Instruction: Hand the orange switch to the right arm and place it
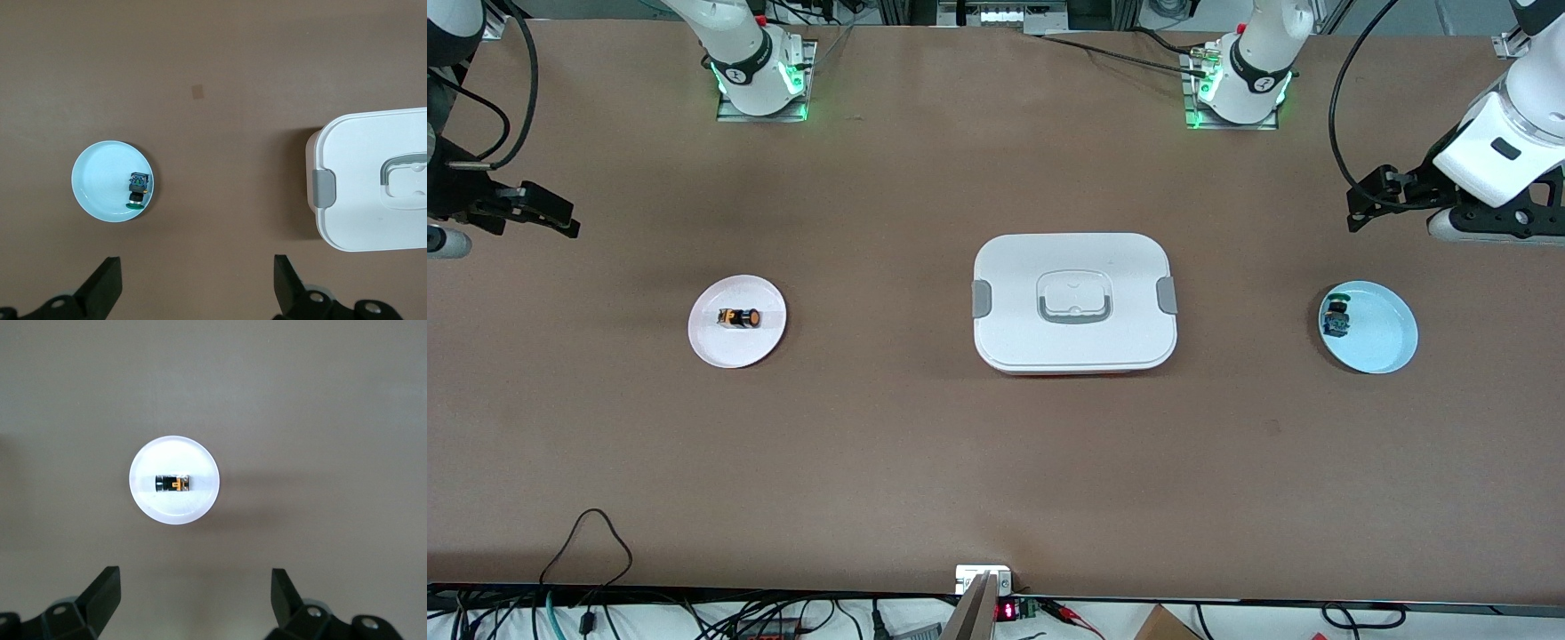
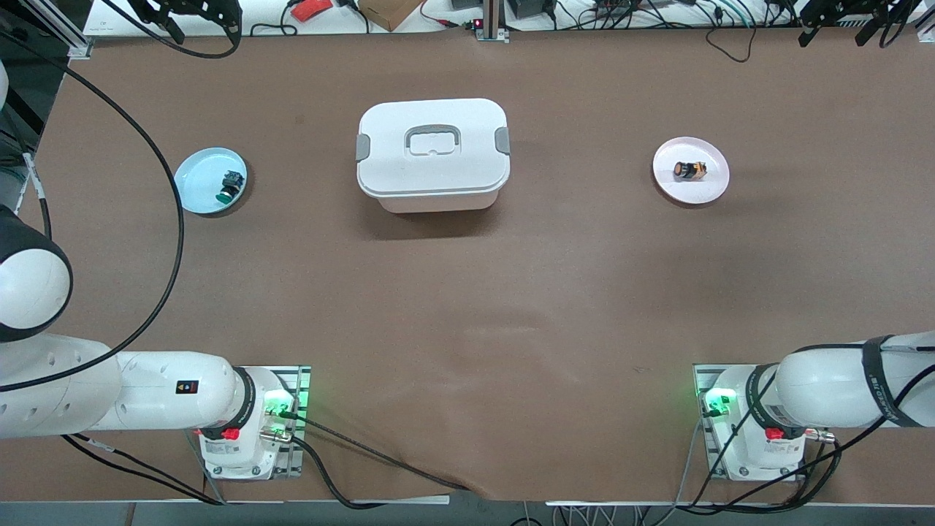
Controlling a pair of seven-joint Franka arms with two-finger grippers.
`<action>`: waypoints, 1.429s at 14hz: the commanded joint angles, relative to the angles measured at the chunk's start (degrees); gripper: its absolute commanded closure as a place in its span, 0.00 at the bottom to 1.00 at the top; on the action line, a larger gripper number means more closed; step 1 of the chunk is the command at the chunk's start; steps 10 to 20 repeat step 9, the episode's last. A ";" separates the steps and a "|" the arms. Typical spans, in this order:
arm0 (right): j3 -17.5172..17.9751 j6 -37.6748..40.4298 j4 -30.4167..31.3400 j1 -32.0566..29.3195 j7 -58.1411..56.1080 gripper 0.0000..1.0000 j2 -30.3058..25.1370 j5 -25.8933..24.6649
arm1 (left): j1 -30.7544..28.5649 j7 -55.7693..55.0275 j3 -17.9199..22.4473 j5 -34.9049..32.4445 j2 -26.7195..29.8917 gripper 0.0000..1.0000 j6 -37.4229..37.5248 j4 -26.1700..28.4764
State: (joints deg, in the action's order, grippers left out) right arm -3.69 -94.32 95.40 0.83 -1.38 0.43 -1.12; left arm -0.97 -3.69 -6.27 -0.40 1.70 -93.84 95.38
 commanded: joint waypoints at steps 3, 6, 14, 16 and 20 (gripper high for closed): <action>1.66 5.10 -3.37 0.48 -0.11 0.00 -0.43 -0.03 | -0.35 0.62 -0.32 0.40 0.67 0.00 0.06 0.42; 2.29 7.49 -3.64 0.48 0.15 0.00 -0.52 0.06 | -0.35 0.62 -0.32 0.49 0.67 0.00 0.41 0.34; 2.29 7.66 -3.64 0.48 0.24 0.00 -0.52 0.15 | -0.35 0.53 -0.32 0.49 0.67 0.00 0.41 0.34; 2.29 7.66 -3.64 0.48 0.24 0.00 -0.52 0.15 | -0.35 0.53 -0.32 0.49 0.67 0.00 0.41 0.34; 2.29 7.66 -3.64 0.48 0.24 0.00 -0.52 0.15 | -0.35 0.53 -0.32 0.49 0.67 0.00 0.41 0.34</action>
